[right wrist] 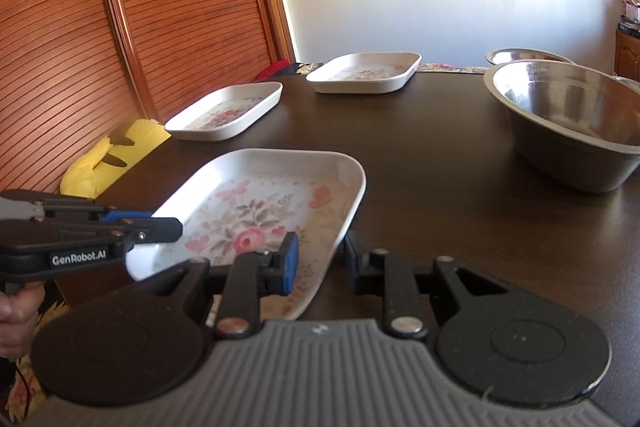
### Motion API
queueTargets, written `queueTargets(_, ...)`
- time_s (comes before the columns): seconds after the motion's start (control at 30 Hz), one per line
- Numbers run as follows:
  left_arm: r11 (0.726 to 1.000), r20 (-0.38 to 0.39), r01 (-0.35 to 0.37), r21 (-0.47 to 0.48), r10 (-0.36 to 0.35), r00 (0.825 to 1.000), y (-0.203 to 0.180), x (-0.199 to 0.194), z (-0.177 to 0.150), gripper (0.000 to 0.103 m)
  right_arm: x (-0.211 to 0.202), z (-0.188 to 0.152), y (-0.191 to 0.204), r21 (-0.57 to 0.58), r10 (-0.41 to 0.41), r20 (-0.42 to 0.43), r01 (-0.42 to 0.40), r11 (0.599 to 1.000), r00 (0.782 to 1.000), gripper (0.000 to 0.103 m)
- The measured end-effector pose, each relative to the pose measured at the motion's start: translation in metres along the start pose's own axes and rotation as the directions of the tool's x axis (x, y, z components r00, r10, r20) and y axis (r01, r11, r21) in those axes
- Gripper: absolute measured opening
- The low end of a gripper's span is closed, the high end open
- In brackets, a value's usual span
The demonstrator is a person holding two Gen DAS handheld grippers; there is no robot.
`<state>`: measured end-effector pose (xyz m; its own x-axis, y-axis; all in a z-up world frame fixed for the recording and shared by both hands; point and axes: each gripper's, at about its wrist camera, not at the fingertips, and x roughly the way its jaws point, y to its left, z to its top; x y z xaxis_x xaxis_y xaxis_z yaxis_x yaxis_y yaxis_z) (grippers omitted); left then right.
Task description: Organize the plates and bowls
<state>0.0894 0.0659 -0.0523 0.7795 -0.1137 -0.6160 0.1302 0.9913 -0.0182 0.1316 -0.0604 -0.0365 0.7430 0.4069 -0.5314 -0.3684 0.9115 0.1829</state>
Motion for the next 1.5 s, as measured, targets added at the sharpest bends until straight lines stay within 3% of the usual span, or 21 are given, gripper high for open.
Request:
queueTargets(0.17, 1.0, 0.0, -0.002, -0.007, 0.002, 1.0, 0.001, 0.0, 0.001, 0.016, 0.0, 0.001, -0.004, 0.014, 0.009, 0.004, -0.009, 1.0, 1.0, 0.028)
queueTargets(0.33, 1.0, 0.014, -0.006, -0.018, 0.006, 1.0, 0.007, -0.001, 0.007, 0.026, -0.004, 0.009, -0.012, 0.031, -0.001, 0.025, 0.0, 1.0, 1.0, 0.03)
queueTargets(0.7, 0.999, 0.067, -0.046, -0.021, 0.047, 0.997, 0.046, 0.004, 0.046, 0.036, 0.002, 0.065, -0.009, -0.069, 0.01, 0.073, -0.005, 0.998, 0.997, 0.035)
queueTargets(0.93, 0.996, 0.071, -0.085, -0.041, 0.087, 0.994, 0.085, 0.022, 0.067, 0.045, 0.029, 0.095, 0.009, -0.136, 0.062, 0.038, -0.056, 0.989, 0.997, 0.049)
queueTargets(1.5, 0.991, 0.077, -0.124, -0.056, 0.128, 0.989, 0.166, 0.076, 0.106, 0.046, 0.111, 0.139, 0.053, -0.141, 0.155, -0.101, -0.168, 0.975, 0.983, 0.048)
